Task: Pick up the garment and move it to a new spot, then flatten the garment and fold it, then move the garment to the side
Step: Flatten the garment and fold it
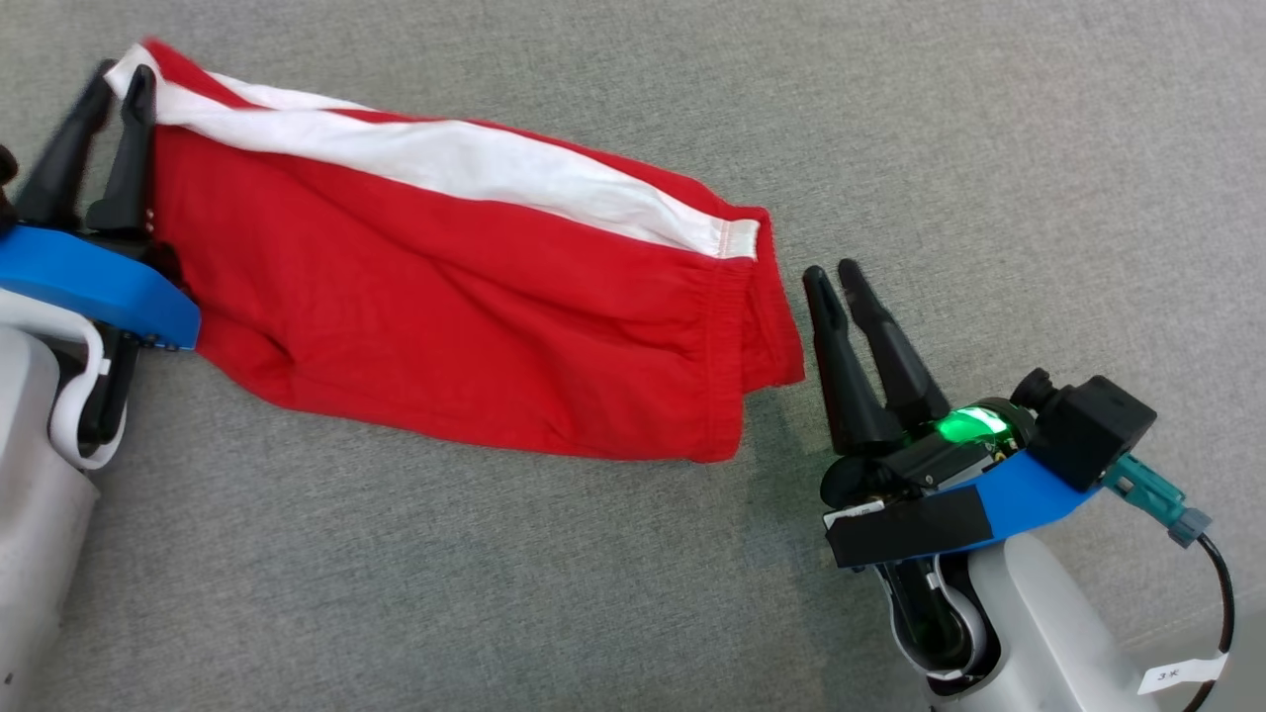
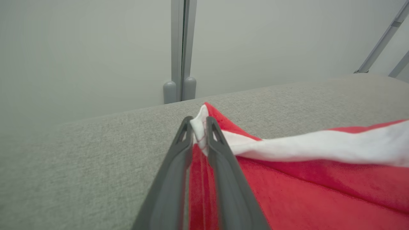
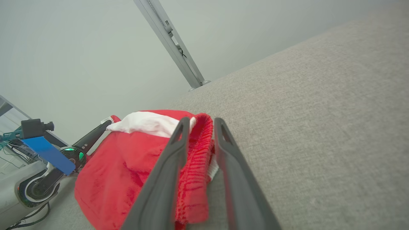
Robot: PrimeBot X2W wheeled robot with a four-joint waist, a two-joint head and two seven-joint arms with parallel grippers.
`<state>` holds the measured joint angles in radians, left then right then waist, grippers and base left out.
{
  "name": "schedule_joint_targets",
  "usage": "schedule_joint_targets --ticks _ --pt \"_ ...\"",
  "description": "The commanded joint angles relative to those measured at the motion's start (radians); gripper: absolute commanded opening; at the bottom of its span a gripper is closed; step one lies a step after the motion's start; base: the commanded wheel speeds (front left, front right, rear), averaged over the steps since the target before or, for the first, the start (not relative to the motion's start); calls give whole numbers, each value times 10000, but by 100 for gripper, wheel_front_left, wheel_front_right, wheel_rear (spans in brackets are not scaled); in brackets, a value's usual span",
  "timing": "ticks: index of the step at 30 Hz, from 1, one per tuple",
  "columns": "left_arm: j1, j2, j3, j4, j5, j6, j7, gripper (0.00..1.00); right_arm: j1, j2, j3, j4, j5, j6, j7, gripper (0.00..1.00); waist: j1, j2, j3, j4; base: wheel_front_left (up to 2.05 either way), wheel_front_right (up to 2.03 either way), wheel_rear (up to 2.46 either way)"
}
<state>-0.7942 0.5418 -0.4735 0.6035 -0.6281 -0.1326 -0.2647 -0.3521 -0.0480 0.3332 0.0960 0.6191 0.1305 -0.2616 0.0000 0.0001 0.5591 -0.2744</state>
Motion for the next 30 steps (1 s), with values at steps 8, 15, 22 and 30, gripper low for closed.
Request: schedule_joint_targets --ticks 8,15,22,30 --pt "714 -228 241 29 -168 33 8 100 351 -46 -635 -96 -647 2 -43 100 0 -1 -370 288 0 0 0" --pt "1565 -315 -693 573 -852 32 20 100 862 -46 -1428 135 -960 2 -44 100 0 -1 -769 338 0 0 0" --pt "1940 -424 -1667 1589 -1243 32 334 100 1209 -45 -1960 357 -1121 2 -43 100 0 -1 -1156 215 0 0 0" --pt "2356 -928 -2188 3130 -1380 37 967 12 1430 -46 -2190 736 -1286 2 -43 100 0 -1 -1834 263 0 0 0"
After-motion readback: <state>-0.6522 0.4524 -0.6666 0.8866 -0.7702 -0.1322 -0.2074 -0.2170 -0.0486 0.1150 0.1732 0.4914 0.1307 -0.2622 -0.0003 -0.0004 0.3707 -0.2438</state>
